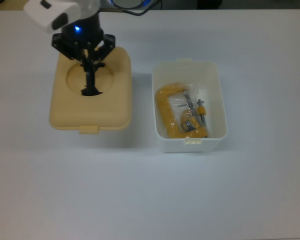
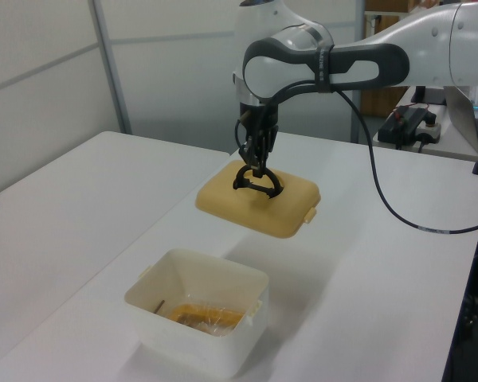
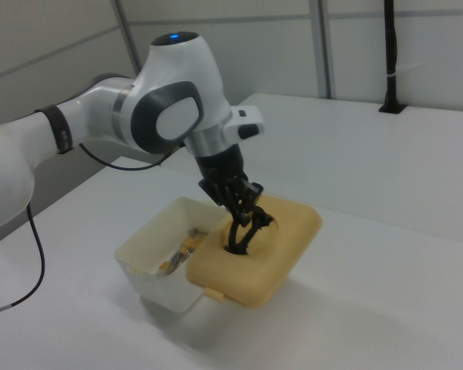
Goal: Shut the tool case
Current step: 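Lift the beige lid by its handle toward the white box, then lower the beige lid onto the white box rim and press down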
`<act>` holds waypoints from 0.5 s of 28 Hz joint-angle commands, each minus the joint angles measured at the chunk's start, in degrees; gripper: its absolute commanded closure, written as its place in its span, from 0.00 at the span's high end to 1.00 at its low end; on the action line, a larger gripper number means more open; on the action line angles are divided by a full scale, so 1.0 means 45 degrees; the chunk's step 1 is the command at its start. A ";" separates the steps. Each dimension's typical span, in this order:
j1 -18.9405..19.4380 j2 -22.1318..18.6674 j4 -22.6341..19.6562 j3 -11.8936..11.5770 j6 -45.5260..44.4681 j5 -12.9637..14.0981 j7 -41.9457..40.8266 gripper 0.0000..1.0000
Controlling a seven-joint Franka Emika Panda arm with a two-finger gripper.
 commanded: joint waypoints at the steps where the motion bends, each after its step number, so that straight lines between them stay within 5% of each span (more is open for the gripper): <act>1: 0.1056 -0.0029 0.0178 -0.0069 -0.0480 0.0064 0.1371 0.00; 14: 0.3029 0.0127 0.0178 0.0222 -0.0578 0.0142 0.4281 0.00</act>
